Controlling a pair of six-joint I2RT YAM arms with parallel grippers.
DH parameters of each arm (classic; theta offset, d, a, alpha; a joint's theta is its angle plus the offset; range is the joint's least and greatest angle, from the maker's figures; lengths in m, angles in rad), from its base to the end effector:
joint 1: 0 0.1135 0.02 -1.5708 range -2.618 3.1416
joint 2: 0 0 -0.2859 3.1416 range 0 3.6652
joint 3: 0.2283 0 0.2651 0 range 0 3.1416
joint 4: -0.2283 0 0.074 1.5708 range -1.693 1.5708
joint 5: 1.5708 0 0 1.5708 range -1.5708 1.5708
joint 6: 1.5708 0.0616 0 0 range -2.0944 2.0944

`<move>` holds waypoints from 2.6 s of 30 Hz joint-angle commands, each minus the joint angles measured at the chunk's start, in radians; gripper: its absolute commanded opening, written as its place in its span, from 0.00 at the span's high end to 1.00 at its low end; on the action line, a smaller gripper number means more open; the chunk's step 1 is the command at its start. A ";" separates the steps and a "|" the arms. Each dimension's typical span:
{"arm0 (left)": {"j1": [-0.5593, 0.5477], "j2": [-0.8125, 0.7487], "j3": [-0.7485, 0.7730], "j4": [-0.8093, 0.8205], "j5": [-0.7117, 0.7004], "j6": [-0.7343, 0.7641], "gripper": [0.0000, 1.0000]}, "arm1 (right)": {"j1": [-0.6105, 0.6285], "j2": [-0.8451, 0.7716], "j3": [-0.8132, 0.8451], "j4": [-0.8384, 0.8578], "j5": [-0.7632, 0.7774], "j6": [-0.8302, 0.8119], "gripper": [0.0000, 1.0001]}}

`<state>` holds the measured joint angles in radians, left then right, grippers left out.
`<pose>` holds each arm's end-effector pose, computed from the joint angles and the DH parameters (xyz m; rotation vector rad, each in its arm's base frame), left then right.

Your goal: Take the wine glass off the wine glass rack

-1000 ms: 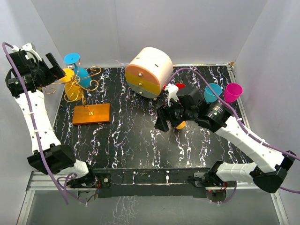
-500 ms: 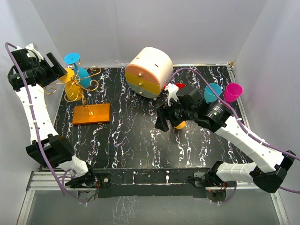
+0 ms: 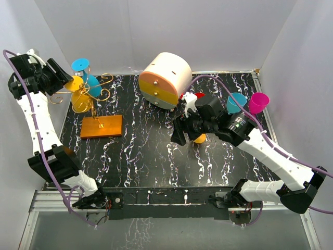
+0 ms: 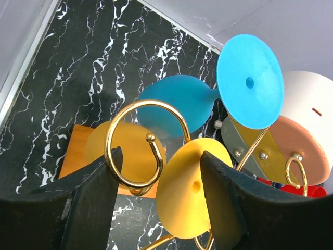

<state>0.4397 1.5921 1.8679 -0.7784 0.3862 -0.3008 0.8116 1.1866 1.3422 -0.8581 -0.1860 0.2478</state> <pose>0.3475 0.1378 0.4643 -0.5167 1.9814 -0.3133 0.1716 0.1974 0.3909 -0.7595 2.2532 0.7477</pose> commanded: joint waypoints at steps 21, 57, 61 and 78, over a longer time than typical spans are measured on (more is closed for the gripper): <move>-0.004 -0.141 -0.034 -0.071 -0.014 -0.073 0.20 | 0.006 -0.003 -0.003 0.068 -0.011 -0.008 0.28; -0.008 -0.172 -0.037 -0.137 -0.043 -0.138 0.41 | 0.006 0.000 -0.009 0.082 -0.025 -0.007 0.28; -0.011 -0.170 -0.040 -0.145 -0.047 -0.135 0.41 | 0.006 0.001 -0.009 0.085 -0.027 -0.006 0.28; -0.015 -0.173 -0.106 -0.121 -0.085 -0.133 0.40 | 0.006 0.006 -0.011 0.090 -0.033 -0.004 0.28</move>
<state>0.4232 1.4513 1.8099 -0.8604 0.3237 -0.4313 0.8116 1.1931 1.3273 -0.8326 -0.2096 0.2485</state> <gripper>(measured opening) 0.604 0.718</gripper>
